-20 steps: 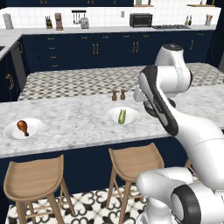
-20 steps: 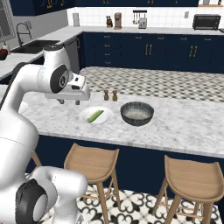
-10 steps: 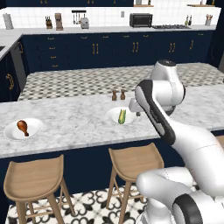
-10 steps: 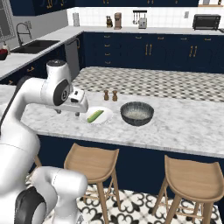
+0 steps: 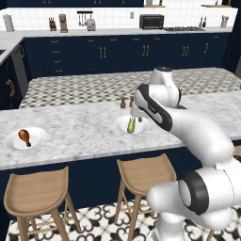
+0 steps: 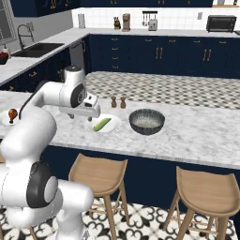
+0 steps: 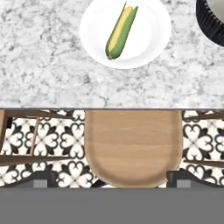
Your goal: Pick the chicken drumstick and corn from their plates and place them in the bowl. Then put the bowl in the fridge.
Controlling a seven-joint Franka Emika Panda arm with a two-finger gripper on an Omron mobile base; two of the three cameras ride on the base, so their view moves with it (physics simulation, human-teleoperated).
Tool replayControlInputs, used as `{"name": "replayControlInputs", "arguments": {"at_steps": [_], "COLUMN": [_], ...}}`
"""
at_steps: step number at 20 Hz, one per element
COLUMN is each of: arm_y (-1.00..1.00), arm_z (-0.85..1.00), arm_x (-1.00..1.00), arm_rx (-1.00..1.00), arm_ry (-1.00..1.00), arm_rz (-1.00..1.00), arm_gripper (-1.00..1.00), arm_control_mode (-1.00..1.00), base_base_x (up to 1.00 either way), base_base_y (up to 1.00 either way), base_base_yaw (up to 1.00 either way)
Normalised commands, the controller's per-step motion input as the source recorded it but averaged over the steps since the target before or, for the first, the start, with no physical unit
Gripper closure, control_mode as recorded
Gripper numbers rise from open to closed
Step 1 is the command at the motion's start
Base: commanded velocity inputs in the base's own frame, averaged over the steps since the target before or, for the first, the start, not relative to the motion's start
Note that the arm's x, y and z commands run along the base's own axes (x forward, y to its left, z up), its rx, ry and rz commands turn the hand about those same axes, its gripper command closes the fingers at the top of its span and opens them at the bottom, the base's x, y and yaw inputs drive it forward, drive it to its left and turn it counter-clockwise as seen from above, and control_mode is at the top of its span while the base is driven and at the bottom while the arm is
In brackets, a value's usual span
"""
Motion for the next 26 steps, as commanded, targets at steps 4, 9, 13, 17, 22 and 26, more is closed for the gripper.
{"name": "replayControlInputs", "arguments": {"at_steps": [4, 9, 13, 17, 22, 26], "arm_y": [0.00, 0.00, 0.00, 0.00, 0.00, 0.00], "arm_z": [-0.54, -0.52, -0.26, -0.17, -0.39, -0.46], "arm_x": [0.63, 0.62, 0.72, 0.66, 0.60, 0.57], "arm_rx": [0.00, 0.00, 0.00, 0.00, 0.00, 0.00], "arm_ry": [0.00, 0.00, 0.00, 0.00, 0.00, 0.00], "arm_rz": [0.00, 0.00, 0.00, 0.00, 0.00, 0.00], "arm_gripper": [-1.00, -1.00, -1.00, -1.00, -1.00, -1.00], "arm_control_mode": [-1.00, -1.00, -1.00, -1.00, -1.00, -1.00], "base_base_x": [0.00, 0.00, 0.00, 0.00, 0.00, 0.00], "base_base_y": [0.00, 0.00, 0.00, 0.00, 0.00, 0.00], "base_base_yaw": [0.00, 0.00, 0.00, 0.00, 0.00, 0.00]}}
